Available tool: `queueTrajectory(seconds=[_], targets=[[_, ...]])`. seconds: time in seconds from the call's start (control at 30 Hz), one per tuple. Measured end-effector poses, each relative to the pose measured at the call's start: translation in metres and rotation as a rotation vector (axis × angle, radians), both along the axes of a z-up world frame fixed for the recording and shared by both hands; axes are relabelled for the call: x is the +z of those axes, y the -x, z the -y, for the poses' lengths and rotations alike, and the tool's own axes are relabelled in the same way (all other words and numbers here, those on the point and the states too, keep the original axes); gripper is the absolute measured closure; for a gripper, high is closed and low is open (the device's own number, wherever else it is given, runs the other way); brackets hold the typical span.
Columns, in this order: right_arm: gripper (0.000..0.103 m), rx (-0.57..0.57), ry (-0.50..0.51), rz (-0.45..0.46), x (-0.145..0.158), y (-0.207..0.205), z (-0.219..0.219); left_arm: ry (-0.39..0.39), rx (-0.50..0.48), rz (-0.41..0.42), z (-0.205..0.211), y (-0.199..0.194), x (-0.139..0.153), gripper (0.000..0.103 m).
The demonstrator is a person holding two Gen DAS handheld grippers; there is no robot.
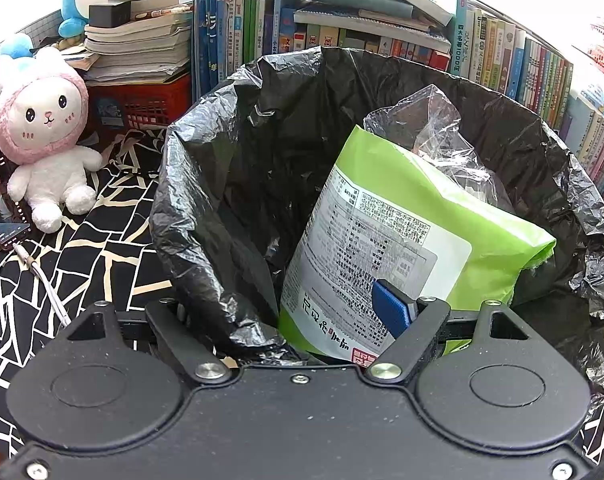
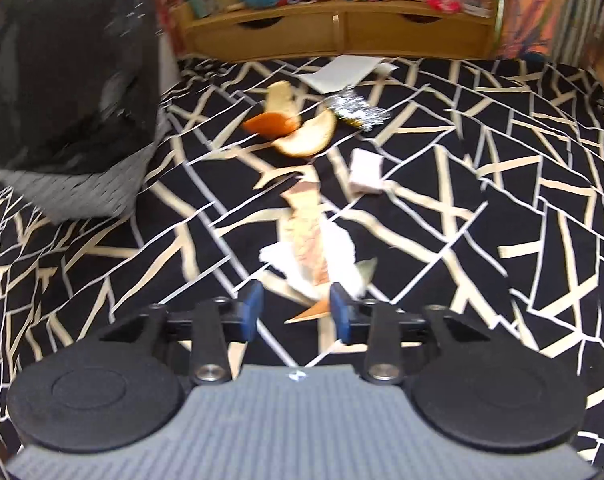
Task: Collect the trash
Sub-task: 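Grasp the orange paper strip with the right gripper, then carry the orange paper strip over the trash bag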
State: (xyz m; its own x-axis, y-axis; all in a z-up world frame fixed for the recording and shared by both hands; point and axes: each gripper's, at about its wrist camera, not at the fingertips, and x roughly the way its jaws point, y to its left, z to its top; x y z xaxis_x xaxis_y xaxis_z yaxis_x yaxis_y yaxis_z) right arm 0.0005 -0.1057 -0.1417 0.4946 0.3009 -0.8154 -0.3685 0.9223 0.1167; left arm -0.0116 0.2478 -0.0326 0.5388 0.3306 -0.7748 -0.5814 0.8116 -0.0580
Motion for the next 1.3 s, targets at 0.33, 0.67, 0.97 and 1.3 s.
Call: queueTrajectory(seconds=[0.33, 0.67, 0.97, 1.3], targets=[[0.040, -0.062, 0.052, 0.076, -0.009, -0.042, -0.022, -0.004, 0.002, -0.002, 0.000, 0.001, 0.000, 0.023], [0.071, -0.013, 0.122, 0.042, -0.016, -0.048, -0.032, -0.009, 0.008, 0.002, 0.001, 0.000, 0.000, 0.023], [0.071, -0.030, 0.076, 0.098, 0.018, -0.036, -0.024, 0.001, 0.011, 0.004, 0.000, 0.000, 0.000, 0.023], [0.071, -0.021, -0.108, 0.279, 0.124, -0.042, -0.029, 0.017, 0.003, -0.002, -0.002, 0.000, -0.001, 0.023]])
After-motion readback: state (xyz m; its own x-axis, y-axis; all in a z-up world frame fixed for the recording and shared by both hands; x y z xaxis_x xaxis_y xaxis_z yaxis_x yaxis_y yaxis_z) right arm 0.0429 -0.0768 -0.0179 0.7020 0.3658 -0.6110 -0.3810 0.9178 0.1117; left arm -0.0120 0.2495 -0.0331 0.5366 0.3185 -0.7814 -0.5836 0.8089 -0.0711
